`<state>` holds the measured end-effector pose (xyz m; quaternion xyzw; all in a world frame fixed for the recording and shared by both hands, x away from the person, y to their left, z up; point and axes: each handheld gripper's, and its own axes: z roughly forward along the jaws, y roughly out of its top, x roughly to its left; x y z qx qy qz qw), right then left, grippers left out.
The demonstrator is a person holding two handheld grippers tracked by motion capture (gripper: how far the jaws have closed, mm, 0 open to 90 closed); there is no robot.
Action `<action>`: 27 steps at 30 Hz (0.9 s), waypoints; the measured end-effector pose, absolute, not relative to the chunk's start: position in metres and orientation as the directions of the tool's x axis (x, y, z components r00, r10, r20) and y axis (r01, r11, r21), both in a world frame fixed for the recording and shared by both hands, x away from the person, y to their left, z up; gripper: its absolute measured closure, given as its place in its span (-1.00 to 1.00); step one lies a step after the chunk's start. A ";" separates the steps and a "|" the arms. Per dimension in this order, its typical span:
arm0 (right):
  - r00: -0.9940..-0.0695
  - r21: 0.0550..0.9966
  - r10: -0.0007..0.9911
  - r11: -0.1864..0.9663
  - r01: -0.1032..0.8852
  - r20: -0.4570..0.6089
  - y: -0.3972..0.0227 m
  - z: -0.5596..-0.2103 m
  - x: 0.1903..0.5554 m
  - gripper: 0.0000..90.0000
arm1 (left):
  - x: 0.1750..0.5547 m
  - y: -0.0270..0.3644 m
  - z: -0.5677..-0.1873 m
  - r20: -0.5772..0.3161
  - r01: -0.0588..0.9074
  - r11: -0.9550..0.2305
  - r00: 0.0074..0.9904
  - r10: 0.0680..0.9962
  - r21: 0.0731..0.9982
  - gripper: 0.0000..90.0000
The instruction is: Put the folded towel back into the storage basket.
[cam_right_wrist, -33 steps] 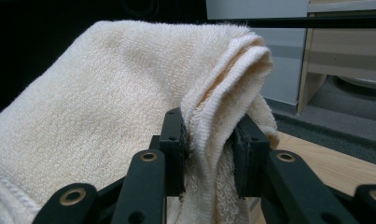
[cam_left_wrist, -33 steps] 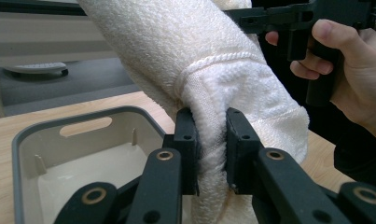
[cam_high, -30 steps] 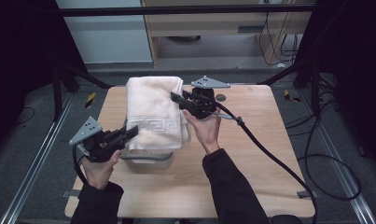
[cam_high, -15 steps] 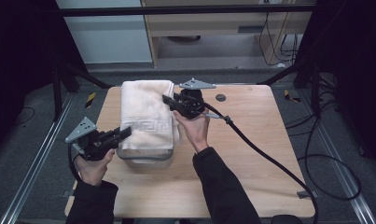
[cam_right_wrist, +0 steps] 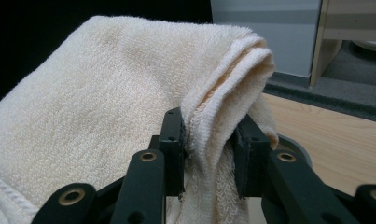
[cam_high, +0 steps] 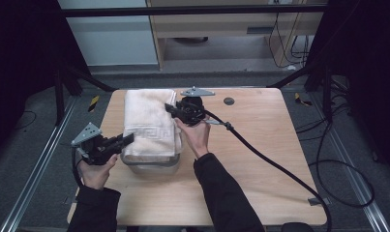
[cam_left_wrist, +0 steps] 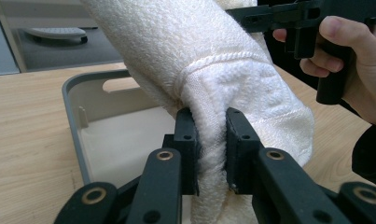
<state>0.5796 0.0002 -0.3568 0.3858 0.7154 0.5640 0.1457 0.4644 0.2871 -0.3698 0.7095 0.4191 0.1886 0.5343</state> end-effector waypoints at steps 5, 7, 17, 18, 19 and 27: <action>-0.657 0.916 0.718 0.071 0.396 0.228 0.005 -0.367 0.584 0.53 | 0.469 0.291 -0.377 -0.183 0.413 -0.086 0.568 0.803 0.907 0.70; -0.655 0.914 0.720 0.072 0.400 0.230 0.006 -0.369 0.585 0.53 | 0.470 0.291 -0.379 -0.183 0.418 -0.087 0.565 0.805 0.904 0.70; -0.640 0.900 0.733 0.091 0.427 0.229 0.014 -0.389 0.593 0.52 | 0.480 0.294 -0.394 -0.191 0.460 -0.101 0.546 0.816 0.882 0.70; -0.638 0.898 0.735 0.095 0.430 0.229 0.015 -0.391 0.593 0.52 | 0.481 0.294 -0.396 -0.190 0.465 -0.105 0.544 0.818 0.879 0.70; -0.637 0.895 0.738 0.104 0.433 0.222 0.016 -0.395 0.595 0.52 | 0.483 0.294 -0.398 -0.190 0.472 -0.108 0.539 0.820 0.875 0.70; -0.629 0.886 0.742 0.108 0.450 0.230 0.021 -0.408 0.601 0.52 | 0.490 0.296 -0.406 -0.179 0.500 -0.130 0.522 0.834 0.856 0.70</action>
